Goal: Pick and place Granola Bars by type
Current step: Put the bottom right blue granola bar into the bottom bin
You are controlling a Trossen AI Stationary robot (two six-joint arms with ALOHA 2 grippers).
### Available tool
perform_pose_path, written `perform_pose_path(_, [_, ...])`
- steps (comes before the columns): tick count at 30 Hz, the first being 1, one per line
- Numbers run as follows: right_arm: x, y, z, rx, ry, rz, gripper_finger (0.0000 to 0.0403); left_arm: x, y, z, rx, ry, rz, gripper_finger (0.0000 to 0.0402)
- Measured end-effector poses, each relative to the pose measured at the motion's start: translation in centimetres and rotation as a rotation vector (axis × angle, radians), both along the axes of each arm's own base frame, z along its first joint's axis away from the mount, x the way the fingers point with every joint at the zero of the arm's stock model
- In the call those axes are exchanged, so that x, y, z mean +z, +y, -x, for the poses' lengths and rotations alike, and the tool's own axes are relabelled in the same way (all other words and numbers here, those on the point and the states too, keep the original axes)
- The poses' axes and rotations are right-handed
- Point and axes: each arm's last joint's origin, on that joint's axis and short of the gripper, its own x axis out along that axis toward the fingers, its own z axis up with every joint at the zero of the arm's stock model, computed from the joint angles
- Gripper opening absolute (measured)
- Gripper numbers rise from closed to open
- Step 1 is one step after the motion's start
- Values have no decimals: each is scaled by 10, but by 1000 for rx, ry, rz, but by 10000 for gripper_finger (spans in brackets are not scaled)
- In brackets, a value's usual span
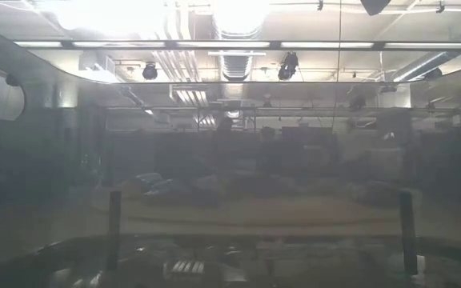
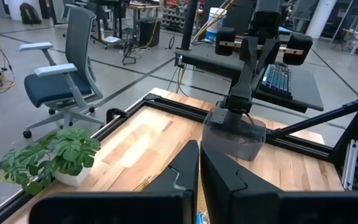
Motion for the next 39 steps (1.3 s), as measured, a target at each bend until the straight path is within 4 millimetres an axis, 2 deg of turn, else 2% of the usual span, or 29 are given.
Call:
perform_pose_path(10, [24,0,11,11,-5,32,9,0,1,-1,7,3,-1,0])
perform_pose_path(14, [26,0,12,27,1,60,9,-1,0,-1,7,5,-2,0])
perform_pose_path(20, [17,0,7,33,67,64,18,-1,0,-2,7,13,-15,0])
perform_pose_path(25, [11,0,0,37,108,68,62,-2,0,-3,7,16,-16,0])
perform_pose_path(34, [2,0,-10,63,191,109,182,-2,0,-3,6,14,-14,0])
perform_pose_path(39, [-4,0,-17,80,226,134,223,-2,0,-3,7,15,-14,0])
